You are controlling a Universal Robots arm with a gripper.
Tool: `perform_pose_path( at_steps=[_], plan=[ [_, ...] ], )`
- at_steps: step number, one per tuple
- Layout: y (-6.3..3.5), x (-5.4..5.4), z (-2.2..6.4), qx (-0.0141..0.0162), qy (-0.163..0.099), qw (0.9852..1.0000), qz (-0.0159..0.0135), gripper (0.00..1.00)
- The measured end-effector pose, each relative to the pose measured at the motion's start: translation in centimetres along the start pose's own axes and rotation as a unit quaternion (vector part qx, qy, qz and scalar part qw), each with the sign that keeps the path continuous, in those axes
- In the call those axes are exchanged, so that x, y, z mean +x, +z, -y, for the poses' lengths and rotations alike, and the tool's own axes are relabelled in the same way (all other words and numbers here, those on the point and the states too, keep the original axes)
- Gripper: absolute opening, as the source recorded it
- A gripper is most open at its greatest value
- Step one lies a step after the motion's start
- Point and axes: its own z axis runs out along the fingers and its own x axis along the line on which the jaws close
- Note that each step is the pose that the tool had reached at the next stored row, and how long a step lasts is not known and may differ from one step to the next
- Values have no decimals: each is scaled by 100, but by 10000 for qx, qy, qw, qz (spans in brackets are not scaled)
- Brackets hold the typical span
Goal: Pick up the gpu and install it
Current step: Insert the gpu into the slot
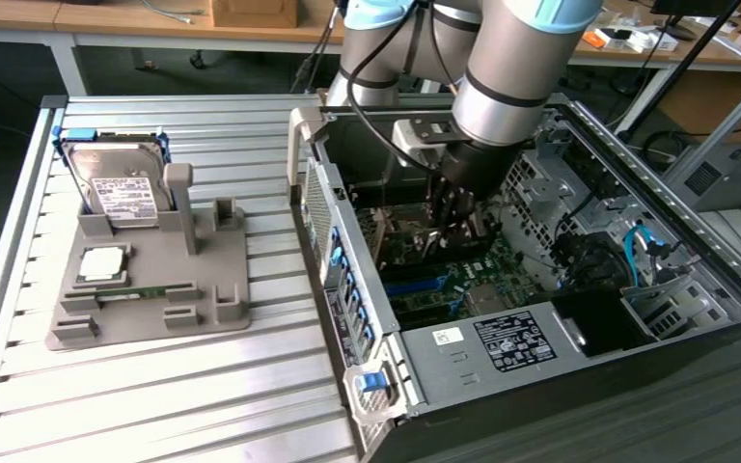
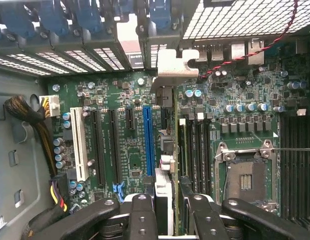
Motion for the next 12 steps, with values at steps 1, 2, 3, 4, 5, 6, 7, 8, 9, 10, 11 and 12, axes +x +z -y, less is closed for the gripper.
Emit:
perform_pose_path(
  at_steps=[1,2,3,4,5,6,7,8,9,10,11,12],
  plan=[
    [2,2,-2,0,0,10000,0,30],
    [4,4,-3,0,-1,10000,0,30],
    [5,5,-6,0,0,10000,-1,30],
    [6,7,-10,0,0,10000,-1,30],
    [6,10,-14,0,0,10000,-1,30],
    [6,14,-21,0,0,10000,-1,30],
    [7,20,-27,0,0,10000,-1,30],
    [7,29,-30,0,0,10000,-1,30],
    [7,43,-33,0,0,10000,-2,30],
    [7,60,-36,0,0,10000,-2,30],
    [8,100,-37,0,0,10000,-2,30],
    [9,126,-36,0,0,10000,-2,30]
  ],
)
